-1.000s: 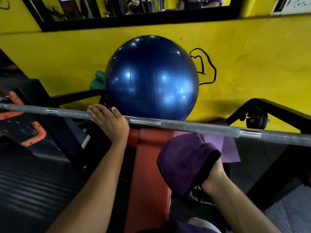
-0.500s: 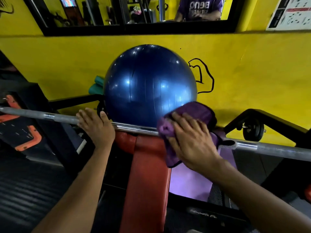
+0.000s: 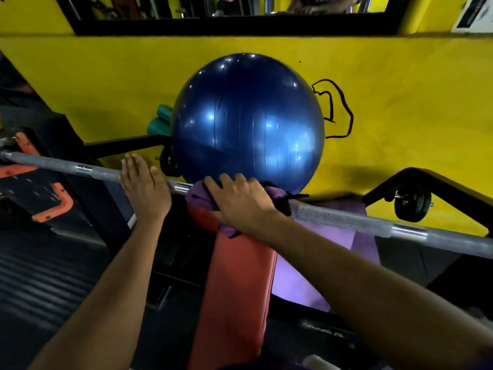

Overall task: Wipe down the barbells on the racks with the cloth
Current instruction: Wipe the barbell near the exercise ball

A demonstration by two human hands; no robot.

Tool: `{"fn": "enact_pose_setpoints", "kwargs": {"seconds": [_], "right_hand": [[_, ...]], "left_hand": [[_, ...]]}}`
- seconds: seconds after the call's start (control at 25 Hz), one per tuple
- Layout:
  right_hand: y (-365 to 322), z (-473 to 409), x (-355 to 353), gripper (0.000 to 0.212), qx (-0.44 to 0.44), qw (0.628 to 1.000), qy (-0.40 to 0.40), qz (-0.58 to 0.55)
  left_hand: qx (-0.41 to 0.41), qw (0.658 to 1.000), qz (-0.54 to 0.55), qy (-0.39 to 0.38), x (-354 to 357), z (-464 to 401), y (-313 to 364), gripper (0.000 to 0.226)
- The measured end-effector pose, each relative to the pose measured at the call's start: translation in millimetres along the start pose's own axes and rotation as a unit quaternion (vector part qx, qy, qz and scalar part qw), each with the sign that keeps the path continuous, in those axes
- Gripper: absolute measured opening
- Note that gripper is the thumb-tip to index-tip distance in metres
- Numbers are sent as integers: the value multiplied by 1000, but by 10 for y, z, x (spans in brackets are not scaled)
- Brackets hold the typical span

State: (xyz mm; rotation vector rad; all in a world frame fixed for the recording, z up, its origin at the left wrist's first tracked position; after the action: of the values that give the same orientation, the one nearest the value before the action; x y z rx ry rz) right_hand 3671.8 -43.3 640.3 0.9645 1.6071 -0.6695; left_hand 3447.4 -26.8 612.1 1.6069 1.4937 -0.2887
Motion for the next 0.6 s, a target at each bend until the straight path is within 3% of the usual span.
{"fn": "enact_pose_setpoints", "kwargs": {"seconds": [0.12,0.28,0.6], "right_hand": [[404,360,-22,80,-14,1000,10,2],[1027,787,-53,92,-17,999,-36,25],[-230,-250,54,83,-47,996,-75,0]], "left_hand": [[16,1000,-2,0,-7,19,-7,62],[23,1000,-12,5,19,24,-2,59],[48,999,-18,18,-20,20,28,59]]}}
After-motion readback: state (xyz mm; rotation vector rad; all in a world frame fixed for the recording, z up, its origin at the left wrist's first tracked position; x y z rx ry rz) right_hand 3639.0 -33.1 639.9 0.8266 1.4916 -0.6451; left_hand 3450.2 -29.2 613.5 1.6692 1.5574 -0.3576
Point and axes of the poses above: each hand's wrist, its own z-axis away from the middle knuckle, its own x-axis out of the palm, y = z × x, the point moved 10 cm from there along -z, towards the middle knuckle, and after that the axes turned 10 degrees about x, right-handed, at the moved point
